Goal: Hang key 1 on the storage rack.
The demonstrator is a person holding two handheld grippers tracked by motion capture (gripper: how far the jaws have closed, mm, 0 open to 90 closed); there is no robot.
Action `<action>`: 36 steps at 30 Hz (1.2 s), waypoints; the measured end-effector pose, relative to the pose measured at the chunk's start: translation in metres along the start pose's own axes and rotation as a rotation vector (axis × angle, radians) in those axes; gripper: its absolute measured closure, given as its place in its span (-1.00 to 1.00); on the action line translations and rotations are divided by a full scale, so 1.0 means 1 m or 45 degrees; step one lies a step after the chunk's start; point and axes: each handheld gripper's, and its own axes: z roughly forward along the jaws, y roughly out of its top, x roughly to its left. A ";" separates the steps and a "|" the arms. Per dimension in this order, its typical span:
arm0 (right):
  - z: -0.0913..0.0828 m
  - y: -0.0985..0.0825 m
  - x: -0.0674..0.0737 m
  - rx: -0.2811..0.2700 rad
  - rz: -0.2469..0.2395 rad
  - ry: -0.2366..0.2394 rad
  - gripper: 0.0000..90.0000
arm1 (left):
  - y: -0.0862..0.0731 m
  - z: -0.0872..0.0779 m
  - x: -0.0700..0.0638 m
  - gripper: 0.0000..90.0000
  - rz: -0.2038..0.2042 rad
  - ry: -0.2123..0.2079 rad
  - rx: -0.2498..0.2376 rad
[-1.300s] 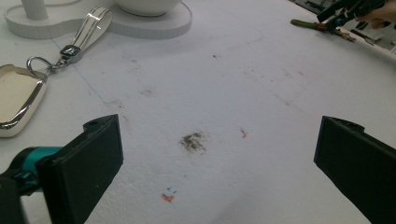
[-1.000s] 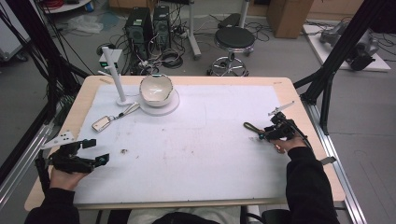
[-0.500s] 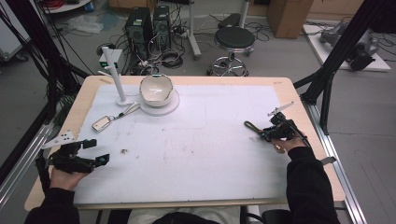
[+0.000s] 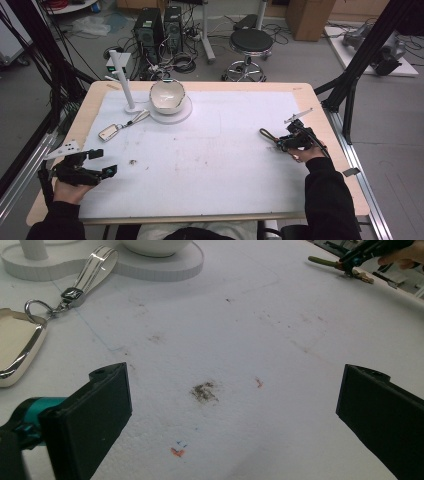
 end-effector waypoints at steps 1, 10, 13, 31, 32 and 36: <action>-0.001 0.001 0.001 -0.001 0.002 -0.002 0.62 | 0.000 0.000 0.000 -0.96 -0.002 0.000 -0.002; -0.025 0.026 0.017 -0.061 -0.052 0.008 0.62 | 0.000 0.001 -0.001 -0.96 0.015 0.014 0.012; -0.028 0.029 0.021 -0.077 -0.054 0.005 0.62 | 0.000 0.001 -0.001 -0.96 0.016 0.013 0.007; -0.049 0.086 0.065 -0.191 -0.163 0.032 0.62 | 0.000 0.003 0.000 -0.96 0.022 -0.010 0.015; -0.049 0.089 0.067 -0.192 -0.165 0.034 0.62 | 0.000 0.004 0.000 -0.96 0.026 -0.009 0.022; -0.050 0.097 0.072 -0.218 -0.183 0.035 0.62 | 0.000 0.004 0.000 -0.96 0.026 -0.010 0.022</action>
